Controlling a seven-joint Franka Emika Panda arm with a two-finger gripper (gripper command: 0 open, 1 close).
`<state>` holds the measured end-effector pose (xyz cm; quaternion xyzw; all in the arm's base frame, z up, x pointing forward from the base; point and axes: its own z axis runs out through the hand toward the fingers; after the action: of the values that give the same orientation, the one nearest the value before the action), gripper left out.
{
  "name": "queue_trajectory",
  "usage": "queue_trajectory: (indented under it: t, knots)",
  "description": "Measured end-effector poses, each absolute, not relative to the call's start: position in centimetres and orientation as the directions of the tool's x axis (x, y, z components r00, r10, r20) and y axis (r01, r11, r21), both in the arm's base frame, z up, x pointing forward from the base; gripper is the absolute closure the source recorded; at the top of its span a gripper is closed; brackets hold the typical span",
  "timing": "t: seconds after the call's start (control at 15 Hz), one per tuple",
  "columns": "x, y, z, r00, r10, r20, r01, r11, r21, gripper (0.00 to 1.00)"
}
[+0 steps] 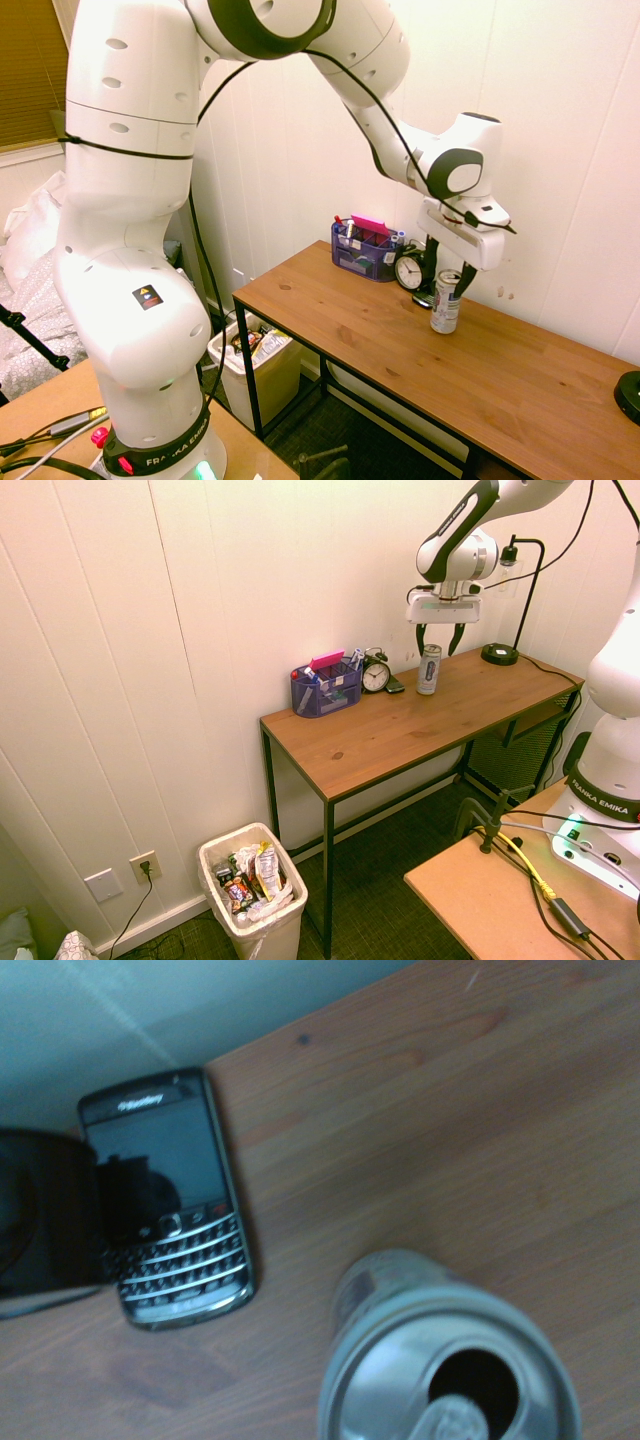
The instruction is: Throw the can in the trash bin
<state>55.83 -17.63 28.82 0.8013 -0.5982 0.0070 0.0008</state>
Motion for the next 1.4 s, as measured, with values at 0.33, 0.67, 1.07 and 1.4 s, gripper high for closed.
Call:
queue_trajectory:
  t: [0.33, 0.67, 1.07, 1.4]
  knots:
    - [56.9, -16.5, 28.4, 0.298, -0.954, 0.020, -0.955, -0.298, 0.009, 1.00]
    - [56.9, -16.7, 27.3, 0.294, -0.956, 0.016, -0.956, -0.293, 0.020, 1.00]
    - [57.4, -16.4, 27.6, 0.301, -0.953, 0.027, -0.954, -0.301, 0.004, 1.00]
    - [53.9, -13.7, 28.5, 0.325, -0.944, 0.054, -0.943, -0.328, -0.048, 1.00]
